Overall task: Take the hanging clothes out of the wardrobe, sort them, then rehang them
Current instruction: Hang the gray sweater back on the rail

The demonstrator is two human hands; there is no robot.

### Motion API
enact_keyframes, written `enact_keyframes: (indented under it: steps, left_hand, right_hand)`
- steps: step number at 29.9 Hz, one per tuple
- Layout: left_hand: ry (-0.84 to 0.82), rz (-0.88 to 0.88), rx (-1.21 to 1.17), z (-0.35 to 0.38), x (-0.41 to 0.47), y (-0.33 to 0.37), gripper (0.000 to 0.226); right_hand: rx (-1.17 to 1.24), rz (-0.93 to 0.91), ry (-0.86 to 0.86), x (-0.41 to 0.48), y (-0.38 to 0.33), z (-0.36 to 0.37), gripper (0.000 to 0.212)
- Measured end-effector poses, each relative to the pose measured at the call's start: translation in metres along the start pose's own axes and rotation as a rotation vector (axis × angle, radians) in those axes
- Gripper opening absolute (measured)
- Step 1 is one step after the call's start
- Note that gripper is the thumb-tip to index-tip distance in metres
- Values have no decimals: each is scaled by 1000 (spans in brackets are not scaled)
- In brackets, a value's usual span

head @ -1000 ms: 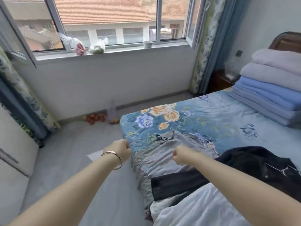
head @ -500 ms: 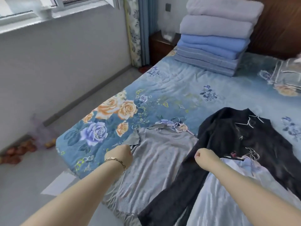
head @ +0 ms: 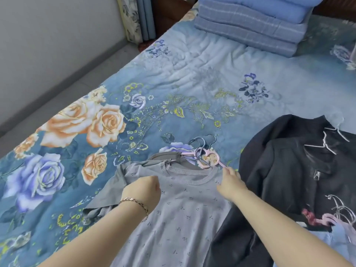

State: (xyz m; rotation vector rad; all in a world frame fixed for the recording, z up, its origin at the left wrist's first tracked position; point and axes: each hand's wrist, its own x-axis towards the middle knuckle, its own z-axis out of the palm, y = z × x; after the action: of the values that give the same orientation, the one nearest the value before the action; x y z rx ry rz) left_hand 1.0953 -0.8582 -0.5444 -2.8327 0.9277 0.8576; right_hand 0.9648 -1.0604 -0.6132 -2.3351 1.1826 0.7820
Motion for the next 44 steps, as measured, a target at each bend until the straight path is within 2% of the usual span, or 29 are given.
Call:
enact_keyframes:
  steps: [2,4,6,11,15,18,21,22,23,25,27,31,34,37,44]
  left_hand:
    - [-15,-6,3,12,25,1,23]
    - [-36,-12,9,24,40,1,26]
    - [-56,-16,21,35,50,1,24]
    - [-81,2,31,51,61,2,10]
    - [-65,10,33,48,51,6,11]
    - [-44,14,46,36,37,5,15]
    - [-3,0,31,20,19,-2,16]
    - [11,-7,13,14,12,-4,14]
    - [24,-12,-6,8,5,-7,14]
    - [43,-24,-35,-5,-12,-14,16]
    - [63,-45,-62,-18,-32,-22,19]
    - [112,-79,-100,-46,-87,-43,28]
    - [160,-111,-126,-64,-140,-65,21]
    - [209,-161,-137,-84,-204,-94,24]
    - [419,-349,-182,-107,-395,-157,17]
  right_hand:
    - [19,42,-4,33,0,11,73]
    - [8,65,-13,54,0,23,75]
    - [-39,43,39,66,0,31,67]
    - [-33,-69,302,72,1,45,41]
    - [35,-47,345,61,3,47,25]
    - [15,-127,395,46,5,37,24]
    - [140,-208,453,21,0,15,23]
    - [193,-184,415,10,-1,8,21]
    - [183,-200,477,2,-2,3,21]
    - [278,-240,401,-14,-8,-14,32]
    - [447,-177,191,-31,-15,-23,42]
    - [704,-233,266,-83,-40,-44,32]
    - [709,-302,397,-136,-59,-59,31]
    - [657,-416,543,-207,-83,-71,42]
    - [533,-782,563,-401,-138,-85,37]
